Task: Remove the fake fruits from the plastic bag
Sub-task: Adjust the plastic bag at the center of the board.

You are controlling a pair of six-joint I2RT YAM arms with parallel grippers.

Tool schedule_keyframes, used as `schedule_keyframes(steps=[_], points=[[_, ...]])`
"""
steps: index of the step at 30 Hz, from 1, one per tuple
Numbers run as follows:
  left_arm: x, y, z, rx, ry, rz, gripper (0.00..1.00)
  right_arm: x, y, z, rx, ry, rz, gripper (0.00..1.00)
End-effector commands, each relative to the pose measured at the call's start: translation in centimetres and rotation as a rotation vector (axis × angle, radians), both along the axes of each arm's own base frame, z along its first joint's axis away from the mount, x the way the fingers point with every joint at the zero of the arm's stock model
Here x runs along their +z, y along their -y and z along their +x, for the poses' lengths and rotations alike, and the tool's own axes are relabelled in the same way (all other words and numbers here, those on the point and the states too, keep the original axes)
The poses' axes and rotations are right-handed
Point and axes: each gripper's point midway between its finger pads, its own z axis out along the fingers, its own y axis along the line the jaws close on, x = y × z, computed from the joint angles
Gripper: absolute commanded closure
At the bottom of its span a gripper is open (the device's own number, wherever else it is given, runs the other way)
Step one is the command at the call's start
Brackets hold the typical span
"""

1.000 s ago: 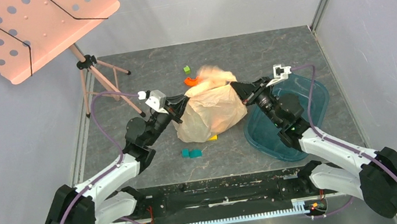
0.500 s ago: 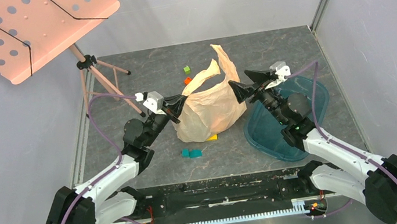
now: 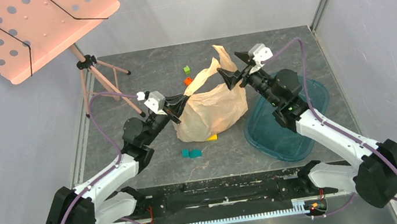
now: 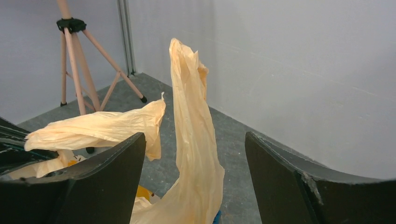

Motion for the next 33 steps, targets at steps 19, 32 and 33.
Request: schedule_keyframes(steps=[19,32,33], points=[[3.4,1.1,0.3,-0.048,0.072,0.131,0.72,-1.2,-1.1,1.9,0.000,-0.152,-0.005,1.00],[3.1,3.2,1.2,-0.159,0.006,0.335,0.47,0.3,-2.8,-0.1,0.141,-0.135,0.039,1.00],[2.9,3.2,1.1,-0.166,-0.003,0.346,0.46,0.4,-2.8,-0.2,0.142,-0.132,0.039,1.00]])
